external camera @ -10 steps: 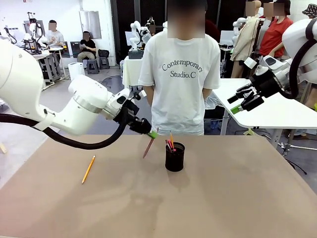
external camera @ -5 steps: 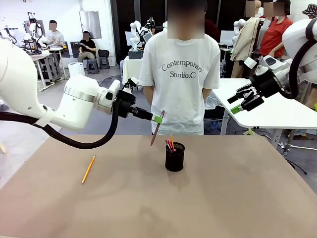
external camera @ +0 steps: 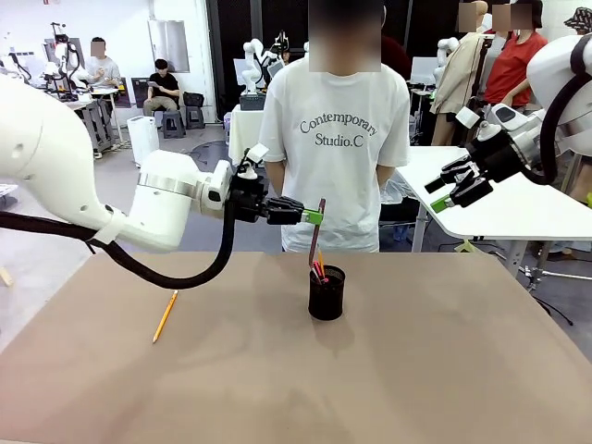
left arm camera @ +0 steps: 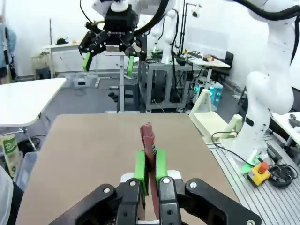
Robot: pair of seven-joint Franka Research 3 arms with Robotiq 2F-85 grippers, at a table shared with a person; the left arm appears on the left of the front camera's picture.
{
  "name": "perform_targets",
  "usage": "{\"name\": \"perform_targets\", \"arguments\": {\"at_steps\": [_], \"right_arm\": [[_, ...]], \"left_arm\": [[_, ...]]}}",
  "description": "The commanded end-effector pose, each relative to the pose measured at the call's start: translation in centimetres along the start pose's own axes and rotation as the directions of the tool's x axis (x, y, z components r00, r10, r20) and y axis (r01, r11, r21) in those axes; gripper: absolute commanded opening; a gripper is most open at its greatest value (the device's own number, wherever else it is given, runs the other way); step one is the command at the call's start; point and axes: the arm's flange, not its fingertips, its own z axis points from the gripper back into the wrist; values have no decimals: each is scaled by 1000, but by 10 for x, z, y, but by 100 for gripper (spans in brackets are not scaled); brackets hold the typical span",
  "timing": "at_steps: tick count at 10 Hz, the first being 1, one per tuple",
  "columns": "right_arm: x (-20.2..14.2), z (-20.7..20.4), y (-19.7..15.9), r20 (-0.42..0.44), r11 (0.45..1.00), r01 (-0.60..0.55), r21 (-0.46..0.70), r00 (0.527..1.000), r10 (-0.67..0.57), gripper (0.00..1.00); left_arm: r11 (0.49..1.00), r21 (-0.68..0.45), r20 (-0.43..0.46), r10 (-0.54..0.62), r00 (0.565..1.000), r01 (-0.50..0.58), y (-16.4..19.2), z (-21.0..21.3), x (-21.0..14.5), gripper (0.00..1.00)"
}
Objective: Place the pens into the pen holder.
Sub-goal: Pick up a writing instrument from the table and place it into the Pen holder.
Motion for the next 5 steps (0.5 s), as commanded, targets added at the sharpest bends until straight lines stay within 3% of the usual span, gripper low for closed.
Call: {"name": "perform_targets", "arguments": {"at_steps": [1, 5], "right_arm": [[2, 2, 0, 0, 1000, -4, -3, 1000, 4, 100], [2, 2, 0, 0, 1000, -4, -3, 1000, 4, 100]], "left_arm": [[1000, 4, -44, 24, 999, -24, -5, 11, 8, 0], [997, -12, 12, -77, 997, 77, 15, -25, -3, 0]]}}
